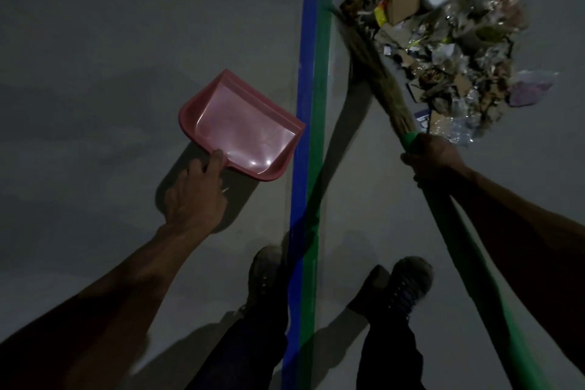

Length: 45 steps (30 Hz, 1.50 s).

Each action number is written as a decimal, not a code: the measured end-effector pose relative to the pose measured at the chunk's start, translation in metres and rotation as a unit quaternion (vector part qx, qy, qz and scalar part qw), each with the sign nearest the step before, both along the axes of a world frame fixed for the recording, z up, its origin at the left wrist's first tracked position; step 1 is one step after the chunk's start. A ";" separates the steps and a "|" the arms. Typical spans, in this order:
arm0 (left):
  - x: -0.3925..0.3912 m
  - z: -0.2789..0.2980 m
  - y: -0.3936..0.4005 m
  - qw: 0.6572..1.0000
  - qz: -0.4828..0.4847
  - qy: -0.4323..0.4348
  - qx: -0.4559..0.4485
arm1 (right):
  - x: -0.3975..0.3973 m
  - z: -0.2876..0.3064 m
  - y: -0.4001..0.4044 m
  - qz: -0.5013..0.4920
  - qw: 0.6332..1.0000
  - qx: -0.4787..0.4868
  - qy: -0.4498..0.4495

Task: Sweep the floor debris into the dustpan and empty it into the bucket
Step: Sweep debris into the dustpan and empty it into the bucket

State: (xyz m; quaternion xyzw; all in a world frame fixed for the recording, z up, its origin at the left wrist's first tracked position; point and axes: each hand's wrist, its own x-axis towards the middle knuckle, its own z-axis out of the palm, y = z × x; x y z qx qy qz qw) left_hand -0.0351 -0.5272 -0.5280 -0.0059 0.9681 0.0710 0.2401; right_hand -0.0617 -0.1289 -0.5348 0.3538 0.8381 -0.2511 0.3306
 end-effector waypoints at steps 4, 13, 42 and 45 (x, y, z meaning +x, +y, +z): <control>-0.018 0.018 0.015 1.000 -0.011 -0.005 0.012 | 0.014 0.040 -0.007 0.090 0.994 0.009 0.059; -0.100 0.031 0.062 0.998 -0.044 0.026 0.026 | -0.040 0.019 -0.007 0.222 0.974 -0.025 0.043; -0.353 0.007 0.211 0.977 -0.181 -0.079 -0.079 | -0.234 0.037 0.115 -0.035 0.997 -0.002 0.075; -0.381 -0.017 0.215 0.971 -0.204 -0.088 -0.088 | -0.261 0.019 0.126 -0.080 0.993 -0.002 0.088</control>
